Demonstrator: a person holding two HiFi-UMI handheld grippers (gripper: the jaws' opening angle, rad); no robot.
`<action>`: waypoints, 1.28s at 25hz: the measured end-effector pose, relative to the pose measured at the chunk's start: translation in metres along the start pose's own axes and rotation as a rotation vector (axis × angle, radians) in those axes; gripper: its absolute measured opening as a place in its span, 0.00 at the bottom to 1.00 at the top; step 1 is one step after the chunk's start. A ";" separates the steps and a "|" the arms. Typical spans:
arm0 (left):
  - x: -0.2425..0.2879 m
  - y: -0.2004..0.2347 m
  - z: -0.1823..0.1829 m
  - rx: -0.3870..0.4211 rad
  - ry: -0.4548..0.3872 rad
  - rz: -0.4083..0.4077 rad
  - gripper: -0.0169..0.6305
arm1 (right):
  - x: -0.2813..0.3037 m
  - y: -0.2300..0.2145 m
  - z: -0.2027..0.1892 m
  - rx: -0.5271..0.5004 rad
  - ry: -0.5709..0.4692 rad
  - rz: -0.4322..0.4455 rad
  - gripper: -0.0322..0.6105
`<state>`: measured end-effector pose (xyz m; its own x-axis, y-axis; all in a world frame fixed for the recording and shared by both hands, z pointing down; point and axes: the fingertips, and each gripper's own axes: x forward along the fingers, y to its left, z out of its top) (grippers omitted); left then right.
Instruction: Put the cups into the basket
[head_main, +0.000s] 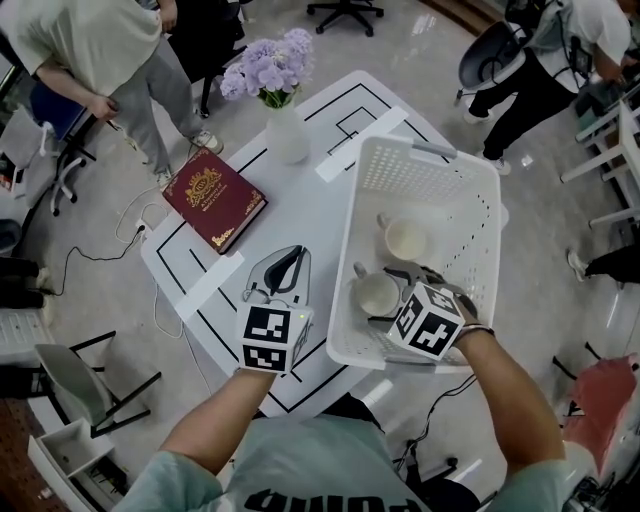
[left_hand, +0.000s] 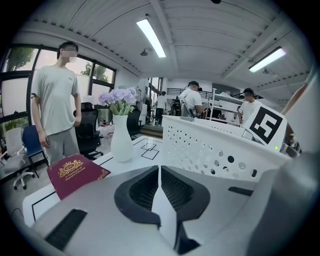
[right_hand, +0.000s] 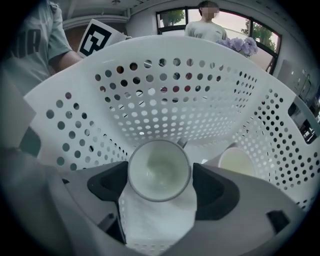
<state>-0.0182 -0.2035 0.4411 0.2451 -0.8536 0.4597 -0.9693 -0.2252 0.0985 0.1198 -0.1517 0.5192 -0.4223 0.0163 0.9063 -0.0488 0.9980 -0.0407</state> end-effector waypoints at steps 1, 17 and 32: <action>-0.001 0.000 0.001 0.001 -0.002 0.000 0.04 | -0.005 -0.002 0.005 -0.002 -0.016 -0.008 0.66; -0.028 -0.005 0.032 0.003 -0.054 0.008 0.04 | -0.078 -0.010 0.060 0.063 -0.249 -0.134 0.65; -0.077 -0.022 0.053 0.013 -0.114 -0.001 0.04 | -0.161 0.021 0.095 0.308 -0.528 -0.408 0.17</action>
<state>-0.0151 -0.1578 0.3569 0.2473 -0.9010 0.3564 -0.9689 -0.2313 0.0876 0.1002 -0.1388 0.3326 -0.6922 -0.4617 0.5547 -0.5143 0.8548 0.0696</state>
